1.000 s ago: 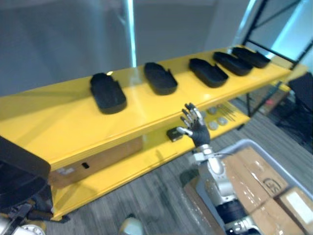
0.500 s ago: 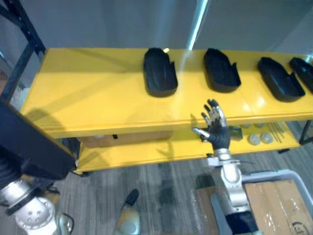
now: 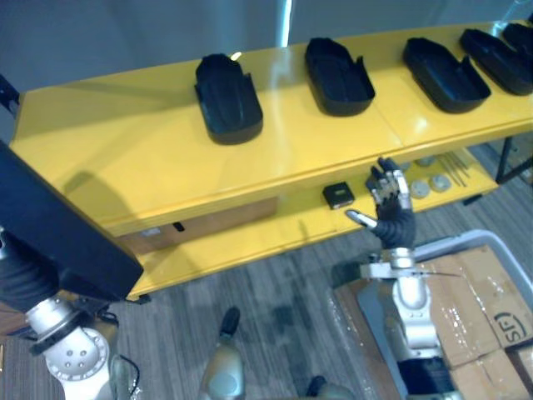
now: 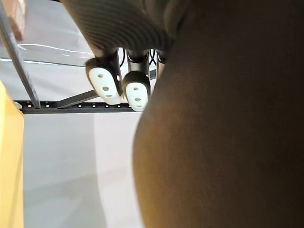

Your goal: Walk over and take plastic housings, then place them on the shelf

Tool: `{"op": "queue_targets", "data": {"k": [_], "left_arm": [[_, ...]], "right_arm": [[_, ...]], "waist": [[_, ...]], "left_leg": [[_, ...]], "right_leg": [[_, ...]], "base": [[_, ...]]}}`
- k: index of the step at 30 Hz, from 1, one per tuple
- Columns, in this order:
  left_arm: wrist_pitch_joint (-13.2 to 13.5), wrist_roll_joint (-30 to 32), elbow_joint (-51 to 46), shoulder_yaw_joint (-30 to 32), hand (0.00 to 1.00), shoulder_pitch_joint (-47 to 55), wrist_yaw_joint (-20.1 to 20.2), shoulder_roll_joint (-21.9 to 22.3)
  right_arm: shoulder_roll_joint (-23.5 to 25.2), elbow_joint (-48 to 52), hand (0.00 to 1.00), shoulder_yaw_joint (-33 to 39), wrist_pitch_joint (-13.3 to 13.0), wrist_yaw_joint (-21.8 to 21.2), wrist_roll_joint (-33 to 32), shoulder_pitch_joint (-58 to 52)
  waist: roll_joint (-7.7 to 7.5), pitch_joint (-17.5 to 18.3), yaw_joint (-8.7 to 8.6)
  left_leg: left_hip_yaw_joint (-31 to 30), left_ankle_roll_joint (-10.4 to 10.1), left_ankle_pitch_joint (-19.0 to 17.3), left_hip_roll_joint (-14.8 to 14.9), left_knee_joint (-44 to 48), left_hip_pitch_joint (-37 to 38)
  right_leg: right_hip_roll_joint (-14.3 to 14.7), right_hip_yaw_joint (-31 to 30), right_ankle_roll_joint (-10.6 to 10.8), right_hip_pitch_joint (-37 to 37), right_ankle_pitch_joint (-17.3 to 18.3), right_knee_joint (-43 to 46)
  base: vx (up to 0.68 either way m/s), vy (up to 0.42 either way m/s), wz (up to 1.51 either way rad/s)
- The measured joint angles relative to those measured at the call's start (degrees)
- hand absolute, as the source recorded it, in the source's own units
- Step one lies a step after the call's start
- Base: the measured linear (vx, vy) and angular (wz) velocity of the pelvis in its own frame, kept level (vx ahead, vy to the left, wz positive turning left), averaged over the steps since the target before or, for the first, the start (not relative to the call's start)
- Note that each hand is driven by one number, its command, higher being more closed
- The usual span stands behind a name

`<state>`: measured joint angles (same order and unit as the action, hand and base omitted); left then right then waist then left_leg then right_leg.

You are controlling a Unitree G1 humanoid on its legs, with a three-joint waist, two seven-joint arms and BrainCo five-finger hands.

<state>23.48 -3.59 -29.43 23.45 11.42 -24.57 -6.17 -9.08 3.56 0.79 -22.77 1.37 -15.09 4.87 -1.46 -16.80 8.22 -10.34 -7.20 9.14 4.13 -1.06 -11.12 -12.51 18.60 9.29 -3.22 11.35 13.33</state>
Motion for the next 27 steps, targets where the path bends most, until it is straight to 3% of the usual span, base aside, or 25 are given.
{"op": "queue_targets", "data": {"k": [3, 6, 8, 9, 10, 11, 12, 14, 16, 18, 21, 23, 24, 25, 26, 27], "left_arm": [[0.0, 2.5, -0.1, 0.2, 1.0, 0.2, -0.4, 0.1], [0.2, 4.7, -2.2, 0.8, 1.0, 2.5, 0.9, 0.0], [0.5, 6.1, -2.5, 2.3, 1.0, 3.5, 1.2, -0.1], [0.9, 6.4, -2.6, 4.1, 1.0, 3.8, 1.3, -0.6], [1.0, 6.2, -2.6, 6.1, 1.0, 3.8, 1.3, -2.2], [1.1, 6.2, -2.6, 6.8, 1.0, 3.8, 1.4, -3.0], [1.0, 6.2, -2.6, 7.5, 1.0, 3.7, 1.4, -4.0], [-0.1, 5.8, -2.3, 7.9, 1.0, 2.9, 1.3, -5.4], [-1.1, 4.3, -0.2, 8.3, 1.0, 0.9, 1.1, -5.5], [-2.9, 3.8, 1.7, 8.2, 1.0, -1.5, 0.9, -5.5], [-4.4, 3.6, 3.7, 6.9, 1.0, -3.5, 0.4, -5.5], [-4.9, 3.7, 3.6, 5.2, 1.0, -2.7, 0.5, -5.4], [-4.9, 3.8, 2.7, 4.5, 1.0, -1.0, 0.5, -5.1], [-4.7, 4.1, 2.4, 3.7, 1.0, 0.0, 1.1, -3.0], [-4.7, 4.2, 2.2, 2.7, 1.0, 0.6, 1.5, -2.1], [-4.6, 4.5, 2.3, 2.2, 1.0, 1.6, 1.9, -1.1]], "right_arm": [[0.8, 0.2, 0.0, 1.6, -0.1, 0.2, -1.3, -0.4], [2.1, 0.4, 0.0, 2.5, -0.1, 2.0, -2.2, -2.8], [2.5, 0.5, 0.0, 2.4, -0.1, 3.2, -2.3, -5.8], [3.0, 0.6, 0.0, 2.5, -0.1, 3.5, -2.3, -7.0], [3.9, 0.7, 0.0, 3.0, -0.3, 3.5, -2.7, -7.2], [4.0, 0.7, 0.0, 3.4, -0.9, 3.4, -2.7, -7.1], [4.3, 0.6, 0.0, 3.9, -1.5, 3.4, -2.7, -6.8], [4.8, 0.2, 0.0, 4.2, -1.6, 3.2, -2.6, -6.1], [4.1, 0.8, 0.0, 5.6, -1.7, 2.8, -2.1, -3.8], [3.5, 1.0, 0.0, 8.0, -1.7, 3.1, -2.1, -2.8], [2.4, 2.8, 0.0, 11.2, -1.7, 5.5, -2.0, -3.3], [2.2, 5.6, 0.0, 13.2, -2.4, 10.4, 1.5, -3.7], [1.8, 8.0, 0.0, 13.6, -3.3, 12.8, 3.1, -3.7], [0.1, 9.2, 0.0, 14.4, -4.9, 15.7, 5.1, -3.3], [-0.9, 9.5, 0.0, 15.2, -5.2, 17.5, 5.9, -3.4], [-2.2, 9.3, 0.0, 16.9, -5.1, 21.2, 7.6, -2.7]], "waist": [[-0.2, -1.3, -0.27], [-0.86, -2.3, -0.66], [-0.04, -2.6, -0.83], [-0.36, -2.2, -1.05], [-1.61, -2.1, -1.2], [-1.6, -2.0, -1.15], [-1.01, -2.2, -1.05], [-1.0, -1.4, -1.17], [-0.52, -0.6, -1.12], [-0.3, -0.5, -1.35], [0.05, -0.3, -2.88], [-0.82, 0.4, -2.74], [-1.98, 1.4, -2.65], [-0.77, 2.0, -3.06], [0.49, 2.6, -3.34], [2.43, 2.8, -3.24]], "left_leg": [[-0.1, 0.4, -4.0, -2.0, 7.3, -2.2], [1.4, 1.9, -10.9, -4.1, 17.5, -3.1], [1.2, 2.3, -13.6, -4.2, 21.3, -2.8], [1.3, 2.5, -13.8, -4.1, 21.1, -2.4], [3.1, 4.0, -14.9, -4.2, 22.7, -2.3], [4.5, 5.6, -16.5, -4.0, 26.3, -3.1], [4.4, 5.1, -18.8, -3.3, 27.7, -3.0], [3.1, 5.8, -19.6, -3.5, 26.8, -2.2], [1.8, 5.9, -19.6, -2.7, 24.8, -1.3], [0.4, 5.8, -19.7, -3.0, 24.2, -0.9], [-3.9, 4.1, -20.6, -3.8, 24.7, -0.5], [-6.8, 2.5, -21.6, -4.7, 25.1, 1.3], [-7.8, 1.0, -22.7, -5.6, 26.1, 1.3], [-7.0, 0.0, -23.5, -4.1, 28.2, -0.4], [-4.0, 0.4, -23.8, -1.6, 28.5, -1.8], [1.1, 0.6, -22.9, 2.8, 27.9, -2.2]], "right_leg": [[-1.6, 0.6, 0.1, -1.1, 1.4, 1.4], [-4.0, 1.8, -1.6, -4.6, 2.8, 5.2], [-5.2, 0.5, -5.9, -2.2, 1.0, 15.8], [-5.7, -1.5, -10.1, 0.7, -1.7, 21.5], [-7.1, -4.1, -11.3, 3.9, -5.4, 25.7], [-7.0, -5.0, -10.7, 4.6, -6.7, 27.6], [-7.0, -5.8, -10.2, 5.3, -8.3, 30.5], [-6.2, -8.1, -6.7, 8.0, -3.0, 30.5], [-1.8, -10.8, -4.1, 8.4, 0.7, 16.6], [0.3, -15.2, -2.9, 9.6, 0.0, 8.8], [2.6, -20.9, -1.5, 11.1, -0.9, 6.1], [2.4, -19.9, -1.0, 9.7, -1.2, 6.0], [2.0, -18.8, -2.1, 8.9, -2.3, 6.0], [2.7, -15.7, -0.1, 8.1, -1.2, 7.6], [3.5, -13.8, -0.8, 8.0, -0.8, 7.4], [4.7, -12.2, -1.6, 8.0, -0.6, 7.3]], "base": [[0.0, 0.056, 0.1], [0.06, 0.129, 0.22], [0.04, 0.122, 0.25], [0.1, 0.138, 0.29], [0.15, 0.174, 0.23], [0.21, 0.149, 0.09], [0.19, 0.14, 0.14], [0.17, 0.124, 0.17], [0.17, 0.1, 0.15], [0.17, 0.0, 0.43], [0.19, -0.119, 0.81], [0.3, -0.329, 0.95], [0.23, -0.393, 0.98], [0.18, -0.394, 1.07], [0.11, -0.349, 0.93], [0.1, -0.295, 0.68]]}}
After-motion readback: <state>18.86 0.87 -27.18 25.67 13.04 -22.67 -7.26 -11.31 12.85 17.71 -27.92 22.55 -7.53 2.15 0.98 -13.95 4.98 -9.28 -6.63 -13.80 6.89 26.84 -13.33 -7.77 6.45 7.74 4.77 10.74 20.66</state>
